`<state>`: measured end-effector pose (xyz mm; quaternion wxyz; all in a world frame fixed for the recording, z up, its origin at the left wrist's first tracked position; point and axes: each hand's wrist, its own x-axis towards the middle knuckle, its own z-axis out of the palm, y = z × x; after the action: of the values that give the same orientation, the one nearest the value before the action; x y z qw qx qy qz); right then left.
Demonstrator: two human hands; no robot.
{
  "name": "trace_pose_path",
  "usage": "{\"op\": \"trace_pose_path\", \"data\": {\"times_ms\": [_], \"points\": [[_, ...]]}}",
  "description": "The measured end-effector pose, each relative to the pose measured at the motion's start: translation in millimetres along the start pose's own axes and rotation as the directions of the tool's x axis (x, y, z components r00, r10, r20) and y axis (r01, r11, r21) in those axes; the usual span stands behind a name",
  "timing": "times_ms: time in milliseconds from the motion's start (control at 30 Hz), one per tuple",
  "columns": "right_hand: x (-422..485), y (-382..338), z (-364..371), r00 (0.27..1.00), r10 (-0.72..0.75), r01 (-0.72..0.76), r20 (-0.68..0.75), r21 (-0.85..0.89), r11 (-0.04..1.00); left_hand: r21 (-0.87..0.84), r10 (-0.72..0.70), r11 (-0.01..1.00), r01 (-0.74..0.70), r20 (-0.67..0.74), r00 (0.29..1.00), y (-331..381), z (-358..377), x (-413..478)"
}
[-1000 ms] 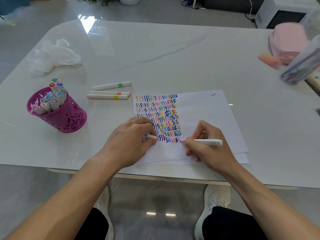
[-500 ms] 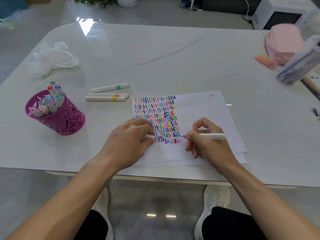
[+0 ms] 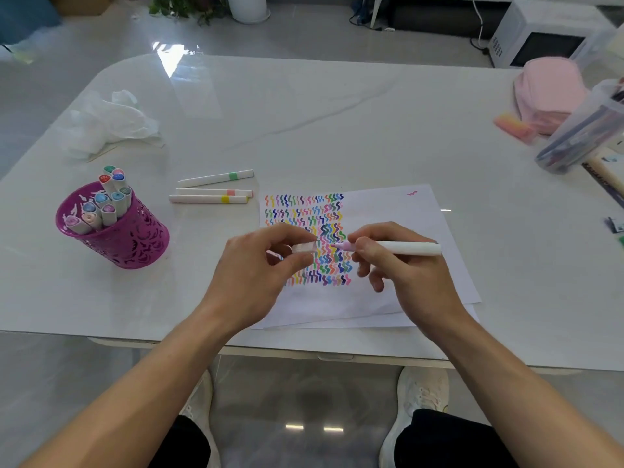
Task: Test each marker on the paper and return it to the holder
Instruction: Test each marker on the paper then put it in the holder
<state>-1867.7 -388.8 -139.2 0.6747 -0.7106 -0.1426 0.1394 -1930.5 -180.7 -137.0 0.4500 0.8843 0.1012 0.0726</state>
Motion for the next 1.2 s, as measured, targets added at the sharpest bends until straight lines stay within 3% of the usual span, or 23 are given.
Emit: {"op": "trace_pose_path", "data": {"times_ms": [333,600,900,1100,1200], "points": [[-1.3,1.5,0.7,0.998,0.016,-0.018,0.060,0.035,0.999,-0.095,-0.019,0.995,0.028,0.085,0.996,3.5,3.7,-2.2],[-2.0,1.5,1.6,0.997,0.045,-0.048,0.056,0.059,0.997,0.024,0.006,1.000,-0.009,0.107,0.994,3.3,5.0,-2.7],[-4.7,3.8,3.8,0.989,0.065,-0.065,0.134,-0.005,0.998,0.038,0.065,0.997,-0.072,0.161,0.985,3.6,3.9,-4.1],[-2.8,1.6,6.5,0.996,0.053,-0.051,0.067,-0.034,0.998,-0.035,0.034,0.999,-0.027,0.208,0.977,2.3,1.3,-5.3],[-1.2,0.5,4.3,0.997,0.059,-0.059,0.051,-0.004,0.998,0.021,0.035,0.999,-0.040,0.210,0.977,0.8,1.8,-3.8]]}}
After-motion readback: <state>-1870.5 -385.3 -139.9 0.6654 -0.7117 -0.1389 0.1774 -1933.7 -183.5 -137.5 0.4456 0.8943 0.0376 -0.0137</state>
